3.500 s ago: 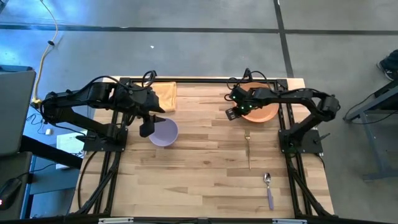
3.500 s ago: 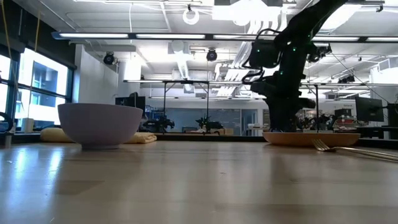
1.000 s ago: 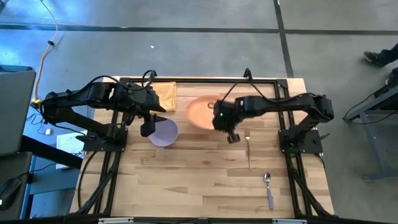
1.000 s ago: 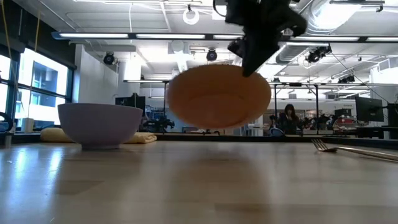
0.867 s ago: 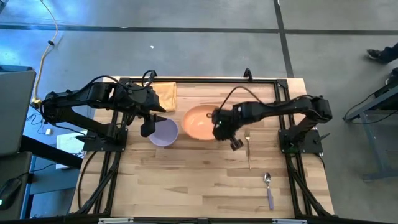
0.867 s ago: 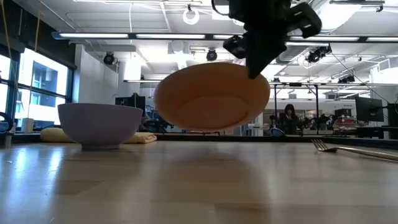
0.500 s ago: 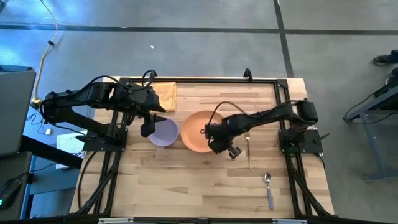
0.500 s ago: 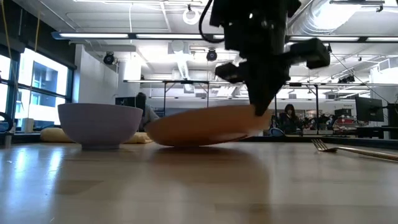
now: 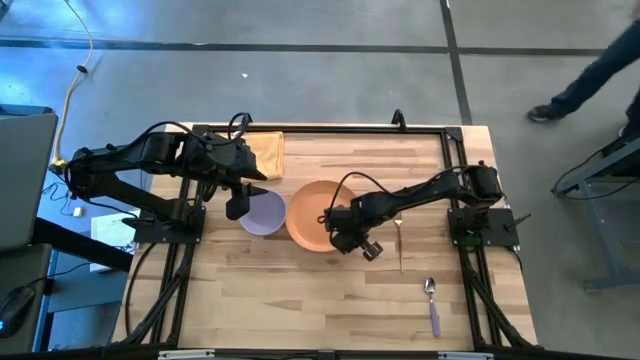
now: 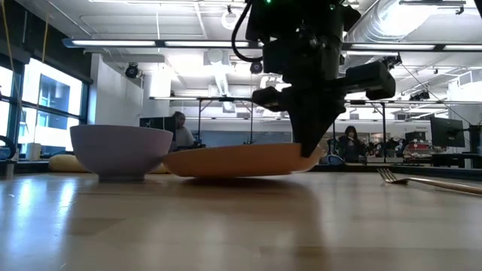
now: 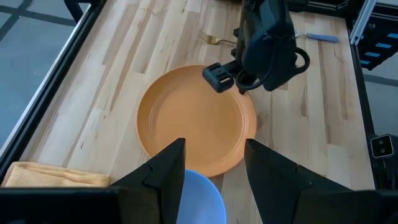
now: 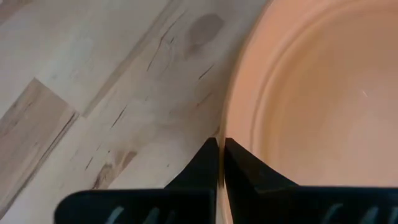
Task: Set table place
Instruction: Move the orange plate between the purple bowl and gold fork on the table, then put the purple bowl on the orange plate
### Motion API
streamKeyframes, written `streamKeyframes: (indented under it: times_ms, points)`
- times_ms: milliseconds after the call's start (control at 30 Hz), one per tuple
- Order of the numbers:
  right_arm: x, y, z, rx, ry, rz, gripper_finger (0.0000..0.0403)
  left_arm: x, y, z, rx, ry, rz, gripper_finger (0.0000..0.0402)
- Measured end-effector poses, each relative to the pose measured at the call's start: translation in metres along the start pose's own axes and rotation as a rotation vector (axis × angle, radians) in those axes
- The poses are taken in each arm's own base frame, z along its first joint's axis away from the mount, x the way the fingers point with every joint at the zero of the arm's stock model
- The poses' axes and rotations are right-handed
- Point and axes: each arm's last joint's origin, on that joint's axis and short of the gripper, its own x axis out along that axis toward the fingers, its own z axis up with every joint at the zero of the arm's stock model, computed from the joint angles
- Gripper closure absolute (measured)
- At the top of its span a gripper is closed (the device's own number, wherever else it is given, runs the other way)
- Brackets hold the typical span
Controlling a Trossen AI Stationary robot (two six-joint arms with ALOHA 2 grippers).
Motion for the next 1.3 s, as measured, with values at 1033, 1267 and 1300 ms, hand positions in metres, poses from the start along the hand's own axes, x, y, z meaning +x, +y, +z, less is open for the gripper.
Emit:
streamKeyframes:
  times_ms: [1033, 1267, 1300]
  points:
    - [-0.025, -0.007, 0.007, 0.091, 0.020, -0.043, 0.0279, 0.000, 0.000, -0.005, -0.069, 0.052, -0.005, 0.0247]
    - [-0.088, -0.030, 0.010, 0.259, -0.080, -0.116, 0.0279, 0.017, -0.004, -0.029, -0.089, 0.269, -0.008, 0.0247]
    - [-0.098, -0.033, 0.009, 0.290, -0.108, -0.136, 0.0279, 0.023, -0.006, -0.032, -0.075, 0.283, -0.019, 0.0247]
